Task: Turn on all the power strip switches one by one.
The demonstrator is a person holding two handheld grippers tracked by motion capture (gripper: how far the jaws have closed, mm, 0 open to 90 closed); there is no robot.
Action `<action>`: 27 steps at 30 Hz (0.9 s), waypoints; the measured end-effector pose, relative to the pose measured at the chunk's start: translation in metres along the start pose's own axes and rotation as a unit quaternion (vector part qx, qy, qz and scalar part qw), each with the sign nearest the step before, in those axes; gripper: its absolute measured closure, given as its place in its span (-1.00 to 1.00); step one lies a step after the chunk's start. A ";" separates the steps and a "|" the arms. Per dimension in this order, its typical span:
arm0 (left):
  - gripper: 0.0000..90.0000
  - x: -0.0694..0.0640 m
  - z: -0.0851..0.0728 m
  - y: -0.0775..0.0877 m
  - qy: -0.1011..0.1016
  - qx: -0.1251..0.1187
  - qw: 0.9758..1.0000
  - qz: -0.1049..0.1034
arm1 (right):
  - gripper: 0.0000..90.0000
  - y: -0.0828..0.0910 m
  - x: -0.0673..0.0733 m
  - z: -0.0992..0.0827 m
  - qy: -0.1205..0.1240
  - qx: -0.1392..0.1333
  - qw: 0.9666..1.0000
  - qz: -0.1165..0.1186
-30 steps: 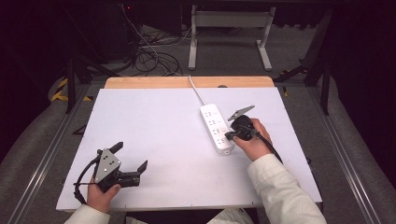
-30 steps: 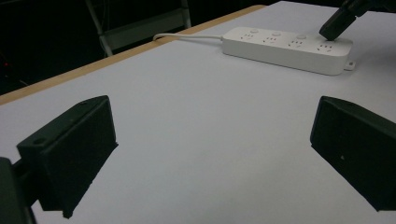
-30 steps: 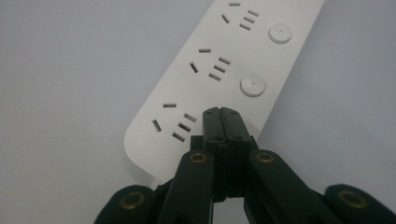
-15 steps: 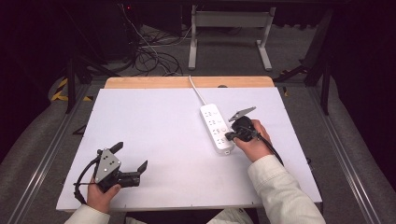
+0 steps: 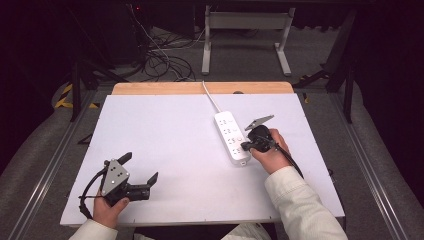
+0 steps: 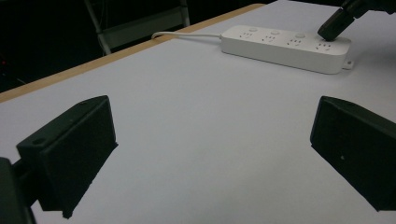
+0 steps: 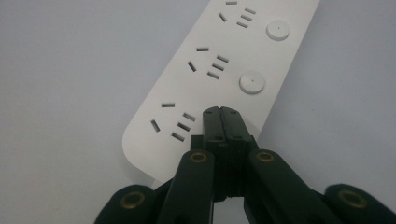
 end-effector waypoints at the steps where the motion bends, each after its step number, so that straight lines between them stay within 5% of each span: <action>1: -0.99 0.000 0.000 0.000 -0.001 0.000 1.000 0.000 | 1.00 0.000 0.000 0.000 -0.001 -0.002 1.000 0.000; 18: -0.99 0.000 0.000 0.000 0.001 0.000 1.000 -0.001 | 1.00 -0.002 0.002 0.001 -0.005 -0.010 1.000 -0.006; 20: -0.99 0.000 0.000 0.000 0.001 0.000 1.000 -0.002 | 1.00 0.001 0.004 0.005 0.010 -0.022 1.000 -0.003; 23: -0.99 0.001 0.000 -0.001 -0.001 0.002 1.000 -0.001 | 1.00 0.012 0.004 0.016 -0.003 -0.067 0.998 0.008; 27: -0.99 0.001 -0.001 -0.001 -0.001 0.003 1.000 0.001 | 1.00 0.017 0.004 0.022 0.003 -0.070 0.998 0.003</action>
Point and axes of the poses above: each handheld gripper's, and its own axes: y roughly backward along the jaws, z roughly out of its top, x roughly to its left, the point moved 8 cm from there along -y, roughly forward along the jaws, and after that the axes turned 4 degrees about -y, right-handed, at the moved point
